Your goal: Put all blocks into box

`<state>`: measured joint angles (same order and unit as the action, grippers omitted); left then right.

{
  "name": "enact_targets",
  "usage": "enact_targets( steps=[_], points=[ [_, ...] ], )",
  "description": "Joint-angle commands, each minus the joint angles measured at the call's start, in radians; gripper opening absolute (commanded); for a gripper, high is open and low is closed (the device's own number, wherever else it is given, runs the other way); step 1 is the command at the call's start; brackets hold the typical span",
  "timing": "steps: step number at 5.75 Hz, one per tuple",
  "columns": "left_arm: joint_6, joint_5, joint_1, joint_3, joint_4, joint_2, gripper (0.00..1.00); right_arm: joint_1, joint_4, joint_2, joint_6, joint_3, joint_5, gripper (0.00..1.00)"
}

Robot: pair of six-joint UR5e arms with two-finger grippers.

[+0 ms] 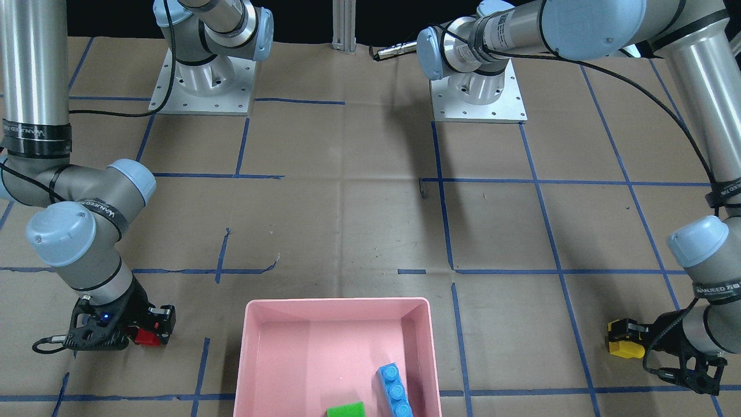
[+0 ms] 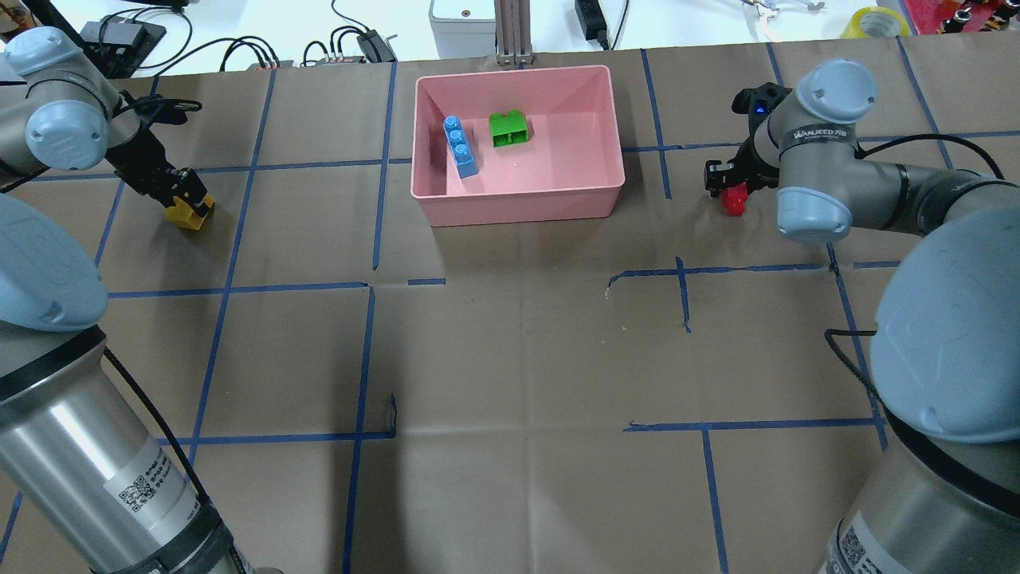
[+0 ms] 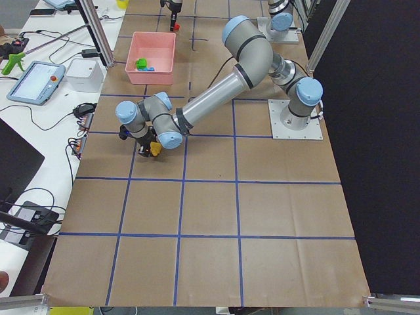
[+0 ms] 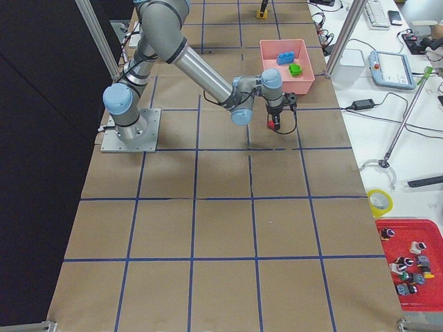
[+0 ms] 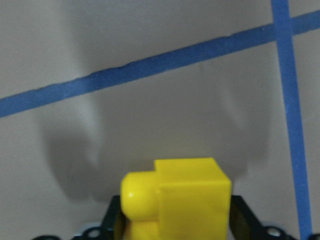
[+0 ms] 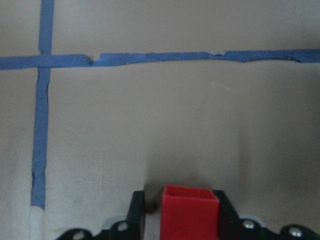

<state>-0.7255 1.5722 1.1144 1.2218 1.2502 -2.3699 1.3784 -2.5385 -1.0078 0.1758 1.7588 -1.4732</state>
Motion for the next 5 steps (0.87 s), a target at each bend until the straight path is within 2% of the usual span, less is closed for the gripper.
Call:
enact_targets(
  steps=[1, 2, 3, 4, 5],
  points=[
    [-0.003, 0.002, -0.002, -0.019, 0.0, 0.007, 0.37, -0.002, 0.172, -0.038, 0.022, -0.004, -0.004, 0.03],
    [-0.002, -0.006, 0.01, -0.063, 0.029, 0.053, 0.36, -0.007, 0.185, -0.044, 0.058, -0.008, -0.012, 0.01],
    [0.003, -0.004, 0.019, -0.138, 0.154, 0.113, 0.34, -0.005, 0.229, -0.113, 0.06, -0.043, -0.077, 0.02],
    [0.006, -0.003, 0.051, -0.219, 0.276, 0.157, 0.34, -0.005, 0.439, -0.182, 0.06, -0.114, -0.113, 0.02],
    [0.053, -0.001, 0.102, -0.285, 0.337, 0.167, 0.34, -0.005, 0.675, -0.222, 0.057, -0.189, -0.148, 0.02]
  ],
)
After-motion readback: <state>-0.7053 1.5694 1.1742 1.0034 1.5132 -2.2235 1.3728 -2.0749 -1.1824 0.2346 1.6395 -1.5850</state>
